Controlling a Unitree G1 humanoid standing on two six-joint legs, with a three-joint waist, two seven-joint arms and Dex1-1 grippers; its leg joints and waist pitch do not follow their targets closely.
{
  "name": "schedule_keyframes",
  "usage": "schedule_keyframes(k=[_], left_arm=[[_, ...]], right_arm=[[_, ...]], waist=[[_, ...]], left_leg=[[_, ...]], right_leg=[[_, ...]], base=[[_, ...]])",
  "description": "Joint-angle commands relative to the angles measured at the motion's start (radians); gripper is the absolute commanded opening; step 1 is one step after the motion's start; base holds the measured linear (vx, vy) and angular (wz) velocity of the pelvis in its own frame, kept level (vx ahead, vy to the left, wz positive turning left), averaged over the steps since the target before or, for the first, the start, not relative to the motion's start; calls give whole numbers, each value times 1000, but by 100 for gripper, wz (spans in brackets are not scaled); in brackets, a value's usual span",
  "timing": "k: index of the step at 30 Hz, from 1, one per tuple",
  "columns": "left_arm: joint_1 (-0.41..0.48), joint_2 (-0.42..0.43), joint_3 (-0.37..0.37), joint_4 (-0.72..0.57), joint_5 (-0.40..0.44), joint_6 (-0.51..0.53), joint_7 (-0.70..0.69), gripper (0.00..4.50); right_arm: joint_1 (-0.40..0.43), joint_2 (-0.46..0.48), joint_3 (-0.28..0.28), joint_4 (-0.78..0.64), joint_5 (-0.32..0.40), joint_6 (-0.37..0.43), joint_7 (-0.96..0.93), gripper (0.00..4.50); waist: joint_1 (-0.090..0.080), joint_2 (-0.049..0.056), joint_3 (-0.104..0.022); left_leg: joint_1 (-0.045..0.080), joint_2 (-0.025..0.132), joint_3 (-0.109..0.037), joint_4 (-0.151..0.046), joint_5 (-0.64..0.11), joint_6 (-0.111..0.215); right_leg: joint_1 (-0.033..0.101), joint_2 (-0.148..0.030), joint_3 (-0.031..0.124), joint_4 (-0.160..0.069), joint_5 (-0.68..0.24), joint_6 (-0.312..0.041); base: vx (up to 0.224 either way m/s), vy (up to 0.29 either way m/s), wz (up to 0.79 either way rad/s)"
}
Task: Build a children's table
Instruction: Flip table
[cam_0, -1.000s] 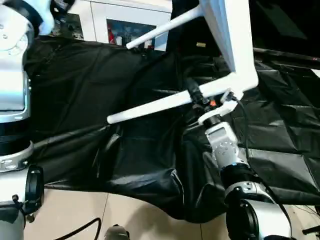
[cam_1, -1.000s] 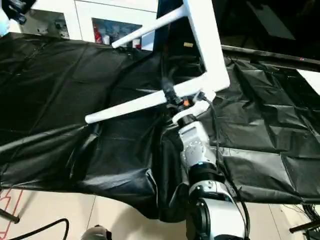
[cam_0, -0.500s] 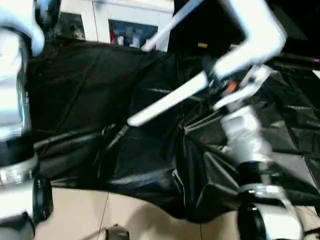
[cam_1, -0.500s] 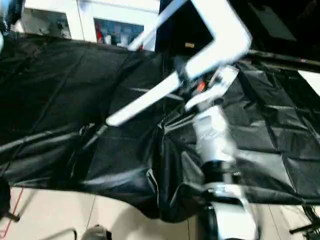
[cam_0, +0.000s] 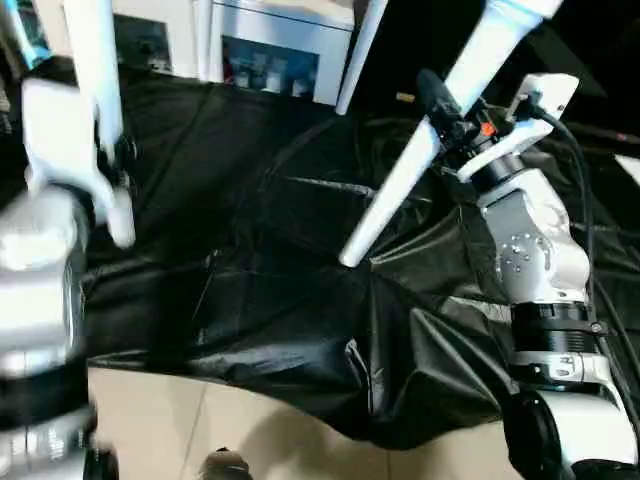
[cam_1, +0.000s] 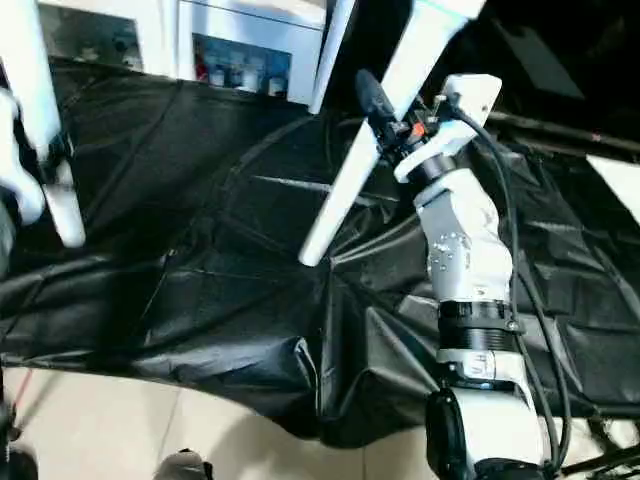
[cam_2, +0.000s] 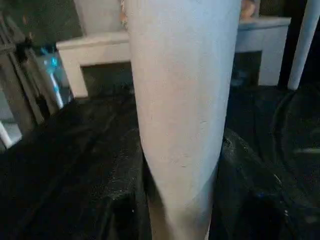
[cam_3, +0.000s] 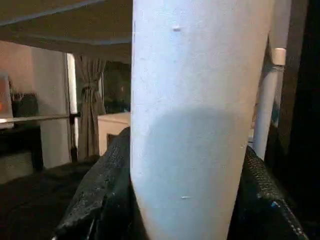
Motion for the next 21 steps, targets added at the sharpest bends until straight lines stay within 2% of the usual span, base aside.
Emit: schedule_keyframes(k=[1, 4, 6, 8, 12, 13, 14, 16, 17, 18, 19, 21], left_arm=[[32, -9, -46, -74, 17, 4, -7, 166], [96, -18, -57, -126, 17, 29, 2, 166], [118, -19, -63, -142, 13, 36, 7, 166], [135, -13, -68, -142, 11, 39, 5, 166], [151, -2, -69, -128, 9, 43, 3, 166], [151, -1, -65, -117, 4, 40, 2, 166], [152, -1, -56, -109, 0, 41, 7, 166], [155, -1, -43, -105, -4, 42, 15, 166], [157, -1, -38, -105, -5, 43, 19, 166], [163, 3, -18, -99, -9, 34, 24, 201], [163, 3, -18, -99, -9, 34, 24, 201], [174, 5, 7, -95, -16, 25, 31, 239]], right_arm=[[17, -24, 9, 14, -48, 28, -43, 182], [21, -29, 20, 6, -62, 48, -63, 182], [24, -31, 26, 2, -74, 65, -84, 182], [35, -26, 35, -16, -97, 96, -131, 182], [71, 9, 41, -67, -114, 140, -216, 182], [84, 23, 43, -82, -112, 150, -234, 182], [103, 39, 49, -104, -101, 158, -241, 182], [123, 53, 57, -124, -96, 162, -243, 182], [129, 55, 61, -130, -98, 163, -245, 216], [148, 69, 65, -146, -85, 171, -244, 237], [148, 69, 65, -146, -85, 171, -244, 237], [167, 80, 66, -162, -73, 184, -252, 259]], waist=[[-12, 41, -61], [-18, 38, -59], [-22, 32, -56], [-22, 29, -54], [-24, 33, -51], [-27, 33, -49], [-27, 41, -46], [-31, 41, -44], [-31, 40, -45], [-32, 43, -48], [-34, 40, -50], [-38, 41, -51]], left_leg=[[40, 28, -9, -75, -263, -84], [39, 29, -14, -80, -300, -95], [44, 27, -13, -81, -364, -96], [44, 25, -14, -81, -374, -94], [47, 25, -17, -85, -417, -104], [51, 24, -18, -86, -456, -110], [57, 23, -21, -87, -501, -115], [64, 24, -27, -90, -566, -119], [65, 25, -29, -90, -574, -119], [65, 25, -30, -91, -574, -119], [61, 25, -29, -93, -557, -117], [55, 24, -28, -95, -527, -113]], right_leg=[[22, -72, 46, -76, -60, -105], [22, -70, 44, -77, -83, -97], [17, -71, 45, -87, -161, -89], [13, -71, 48, -93, -214, -73], [5, -70, 49, -99, -264, -60], [1, -72, 49, -105, -306, -55], [-5, -72, 49, -110, -354, -47], [-8, -73, 48, -118, -400, -41], [-8, -73, 48, -118, -405, -40], [-7, -73, 49, -116, -389, -43], [-3, -73, 49, -115, -359, -47], [1, -70, 50, -112, -310, -53]], base=[[0, 0, 0], [0, 0, 0], [0, 0, 0], [0, 0, 0], [0, 0, 0], [0, 0, 0], [0, 0, 0], [0, 0, 0], [0, 0, 0], [0, 0, 0], [0, 0, 0], [0, 0, 0]])
